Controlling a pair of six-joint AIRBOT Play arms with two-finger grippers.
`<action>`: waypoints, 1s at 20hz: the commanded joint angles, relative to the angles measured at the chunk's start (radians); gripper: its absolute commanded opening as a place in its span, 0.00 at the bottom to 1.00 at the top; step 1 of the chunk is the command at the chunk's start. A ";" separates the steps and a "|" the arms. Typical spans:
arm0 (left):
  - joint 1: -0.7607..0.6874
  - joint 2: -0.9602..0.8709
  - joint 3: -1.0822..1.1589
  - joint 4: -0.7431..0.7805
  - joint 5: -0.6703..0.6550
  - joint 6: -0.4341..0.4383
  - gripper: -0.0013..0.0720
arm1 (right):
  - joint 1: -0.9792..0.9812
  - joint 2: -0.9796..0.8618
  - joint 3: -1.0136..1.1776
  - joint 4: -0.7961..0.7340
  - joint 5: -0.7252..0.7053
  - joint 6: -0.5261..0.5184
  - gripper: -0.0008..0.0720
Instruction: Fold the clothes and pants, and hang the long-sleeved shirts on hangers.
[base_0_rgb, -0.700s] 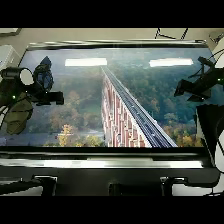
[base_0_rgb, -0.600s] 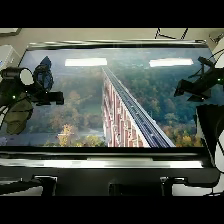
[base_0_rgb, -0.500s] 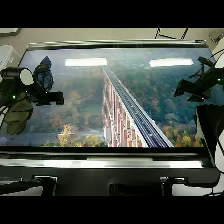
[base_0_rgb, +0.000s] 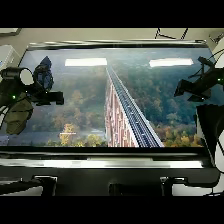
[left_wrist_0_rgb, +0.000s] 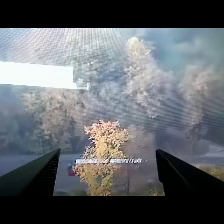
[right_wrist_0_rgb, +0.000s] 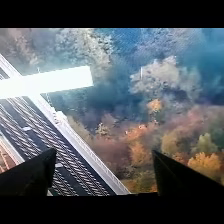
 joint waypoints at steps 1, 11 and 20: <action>-0.001 -0.002 0.000 -0.001 0.033 0.000 0.98 | 0.001 -0.001 0.000 0.000 0.000 0.000 0.98; -0.001 -0.076 -0.001 0.000 0.357 -0.257 0.98 | 0.001 -0.001 0.000 0.000 -0.424 0.003 0.98; 0.186 -0.279 0.085 -0.057 0.933 -0.697 0.99 | 0.001 -0.001 0.000 -0.001 -0.515 0.003 0.93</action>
